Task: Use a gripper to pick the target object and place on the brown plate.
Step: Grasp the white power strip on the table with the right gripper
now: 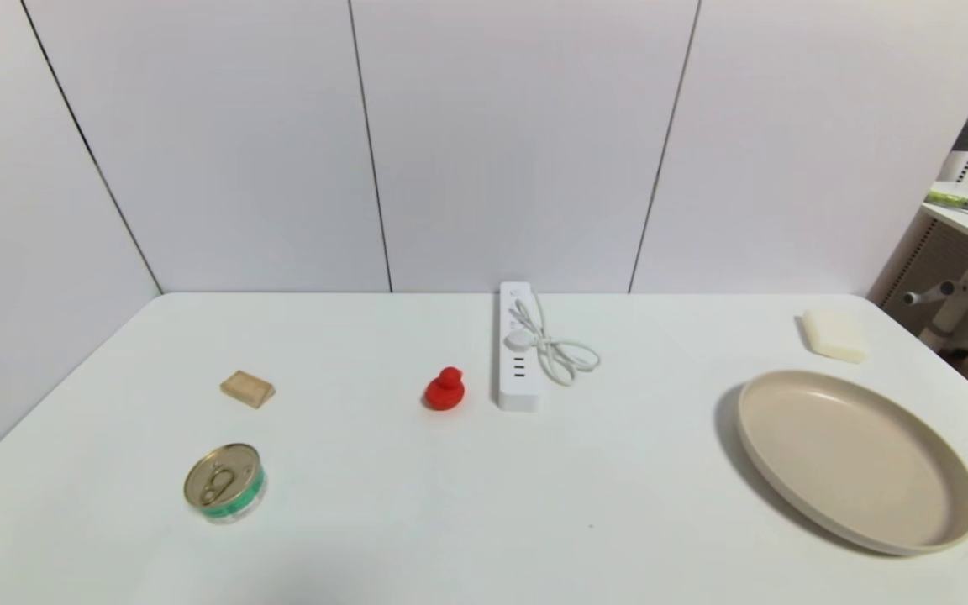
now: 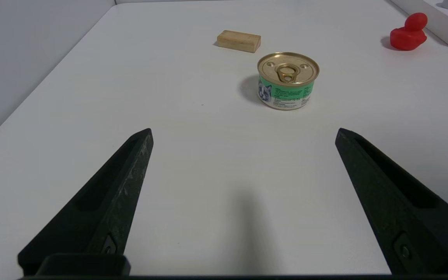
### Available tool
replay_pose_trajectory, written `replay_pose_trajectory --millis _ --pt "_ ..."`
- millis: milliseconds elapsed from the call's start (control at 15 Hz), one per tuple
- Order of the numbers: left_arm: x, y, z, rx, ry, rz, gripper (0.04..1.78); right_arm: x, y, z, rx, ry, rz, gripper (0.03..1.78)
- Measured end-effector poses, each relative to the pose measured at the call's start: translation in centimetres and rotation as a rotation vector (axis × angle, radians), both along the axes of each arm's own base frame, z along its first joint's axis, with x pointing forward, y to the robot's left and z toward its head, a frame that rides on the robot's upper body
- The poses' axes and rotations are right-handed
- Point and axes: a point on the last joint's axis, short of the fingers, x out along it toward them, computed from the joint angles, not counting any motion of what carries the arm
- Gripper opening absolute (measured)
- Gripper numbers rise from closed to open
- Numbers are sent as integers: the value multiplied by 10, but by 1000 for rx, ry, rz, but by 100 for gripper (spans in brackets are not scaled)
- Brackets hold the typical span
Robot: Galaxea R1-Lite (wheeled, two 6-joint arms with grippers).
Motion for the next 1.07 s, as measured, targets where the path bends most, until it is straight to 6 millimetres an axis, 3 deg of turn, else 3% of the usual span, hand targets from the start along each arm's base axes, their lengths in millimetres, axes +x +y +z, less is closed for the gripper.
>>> replay_pose_trajectory --millis 333,533,800,1067 --pt "0 0 0 0 0 0 169 0 0 0 13 11 -12 169" --pt "0 0 0 0 0 0 169 -2 1 22 -30 -16 37 169" --pt "0 0 0 0 0 0 169 7 4 93 -71 -61 168 169" --pt "0 0 0 0 0 0 169 42 9 185 -88 -162 387 169"
